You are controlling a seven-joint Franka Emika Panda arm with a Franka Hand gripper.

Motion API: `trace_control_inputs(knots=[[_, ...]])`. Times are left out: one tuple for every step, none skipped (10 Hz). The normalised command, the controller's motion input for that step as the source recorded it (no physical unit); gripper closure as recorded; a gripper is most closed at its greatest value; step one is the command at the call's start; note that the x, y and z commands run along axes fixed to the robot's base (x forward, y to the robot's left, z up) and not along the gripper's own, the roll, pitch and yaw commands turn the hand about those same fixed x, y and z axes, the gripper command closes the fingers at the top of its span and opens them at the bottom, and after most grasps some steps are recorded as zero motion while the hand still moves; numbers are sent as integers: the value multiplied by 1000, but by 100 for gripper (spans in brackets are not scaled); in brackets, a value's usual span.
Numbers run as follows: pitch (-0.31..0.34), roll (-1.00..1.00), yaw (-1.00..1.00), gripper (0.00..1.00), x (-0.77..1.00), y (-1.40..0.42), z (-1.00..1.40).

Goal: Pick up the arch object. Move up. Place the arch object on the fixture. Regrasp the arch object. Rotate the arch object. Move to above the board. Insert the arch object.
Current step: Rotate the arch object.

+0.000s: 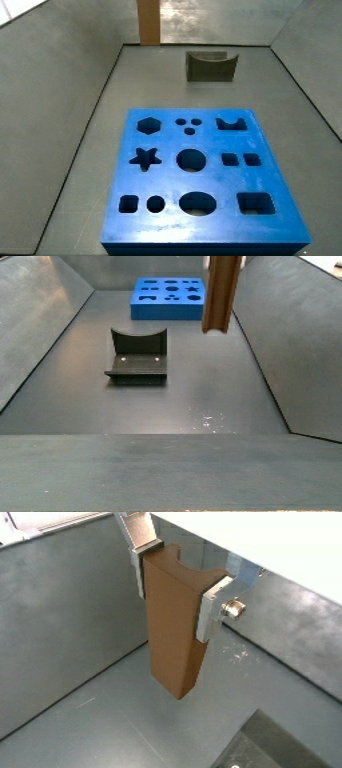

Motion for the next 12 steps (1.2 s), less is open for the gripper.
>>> trace_control_inputs(knots=[[-16,-132,-65,100,20,5,-1000],[-36,-135,-59,100,16,6,-1000],[-43,-138,-54,100,18,9,-1000],[-39,-142,-49,100,26,14,-971],[-40,-145,-45,100,30,16,-806],[-38,-147,-42,100,29,16,-698],[-37,-152,-37,100,23,15,-489],[-48,-157,-32,100,18,13,-285],[-42,-159,-31,100,6,10,-202],[-42,-159,-31,100,6,10,-202],[-38,-160,-32,100,-6,7,-206],[-39,-160,-32,100,-2,8,-204]])
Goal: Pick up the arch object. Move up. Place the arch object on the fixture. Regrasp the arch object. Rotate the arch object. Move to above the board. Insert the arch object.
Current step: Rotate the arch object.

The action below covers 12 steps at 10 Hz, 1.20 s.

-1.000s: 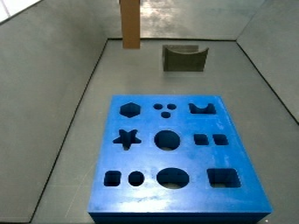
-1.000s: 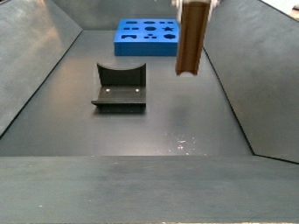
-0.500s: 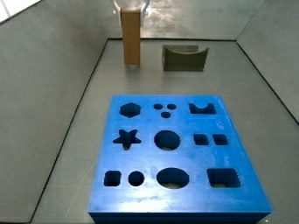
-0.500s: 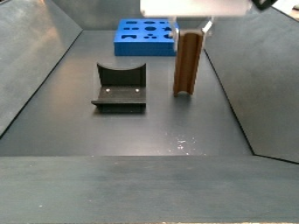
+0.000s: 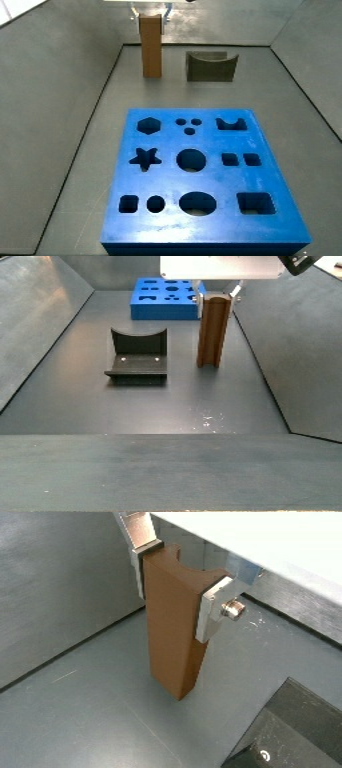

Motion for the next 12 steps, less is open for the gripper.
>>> trace_control_inputs(knots=[[-39,-160,-32,100,-1,8,-203],[-39,-160,-32,100,-1,8,-202],[-39,-160,-32,100,-1,8,-202],[-39,-160,-32,100,-1,8,-202],[-39,-160,-32,100,-1,8,-202],[-39,-160,-32,0,0,0,0],[-29,-160,-28,0,0,0,1000],[-3,-160,-28,0,-24,1,1000],[16,-158,-30,0,-31,3,1000],[35,-153,-34,0,-19,7,807],[51,-149,-39,0,-10,10,628],[69,-144,-43,0,0,12,439]])
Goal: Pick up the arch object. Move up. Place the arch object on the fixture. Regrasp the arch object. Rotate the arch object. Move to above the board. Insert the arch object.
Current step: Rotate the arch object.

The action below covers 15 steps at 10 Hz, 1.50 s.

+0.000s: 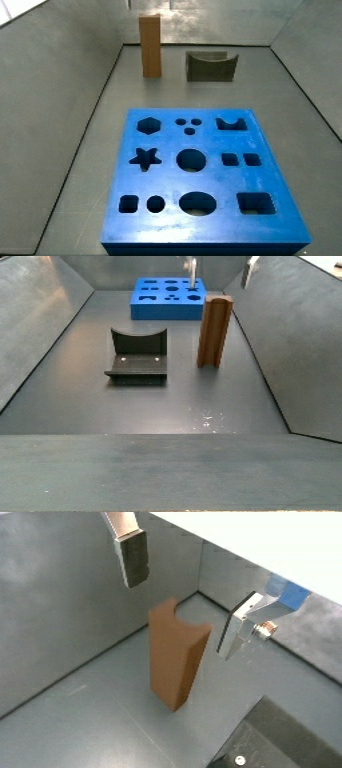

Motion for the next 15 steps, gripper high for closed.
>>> trace_control_inputs(knots=[[87,-140,-47,0,10,14,256],[8,-11,1000,0,0,0,0],[8,-10,1000,0,16,-1,-62],[7,-10,1000,0,24,-10,-41],[7,-10,1000,0,25,-5,-35],[7,-10,1000,0,26,-5,-33],[7,-10,1000,0,28,-5,-29],[7,-11,1000,0,29,-4,-26],[7,-11,1000,0,30,-4,-25],[7,-11,1000,0,30,-4,-24],[7,-11,1000,0,31,-4,-22],[7,-12,1000,0,31,-4,-21],[7,-12,1000,0,31,-4,-20],[8,-12,1000,0,31,-4,-19],[8,-13,1000,0,31,-3,-19]])
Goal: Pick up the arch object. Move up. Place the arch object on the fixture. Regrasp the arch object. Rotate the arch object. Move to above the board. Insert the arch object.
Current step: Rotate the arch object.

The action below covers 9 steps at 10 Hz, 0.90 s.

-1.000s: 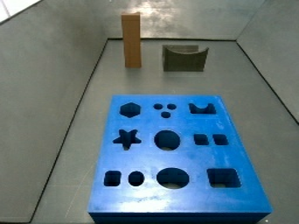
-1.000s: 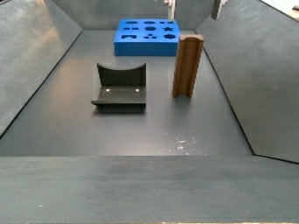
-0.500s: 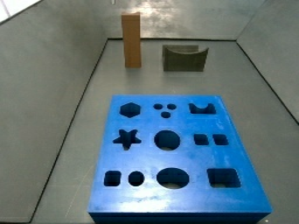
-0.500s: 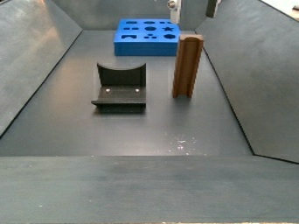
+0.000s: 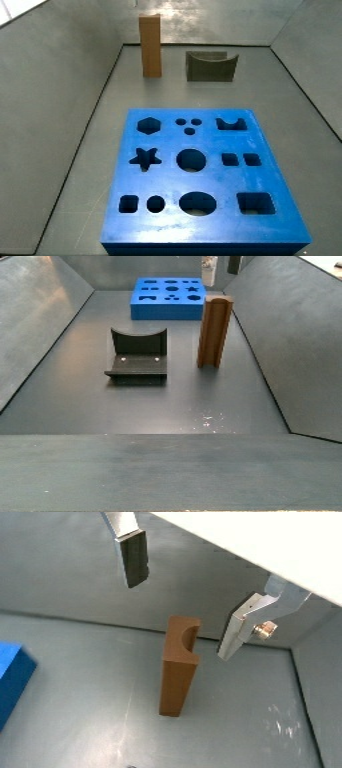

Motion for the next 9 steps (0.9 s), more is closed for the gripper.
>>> trace_control_inputs(knots=[[8,-13,1000,0,32,-4,-18],[8,-14,1000,0,32,-4,-17],[8,-14,1000,0,32,-3,-17],[9,-15,1000,0,32,-3,-17],[9,-15,1000,0,32,-3,-17],[9,-16,1000,0,32,-3,-16],[10,-16,1000,0,32,-3,-16],[10,-17,1000,0,32,-3,-16],[10,-17,1000,0,32,-3,-15]])
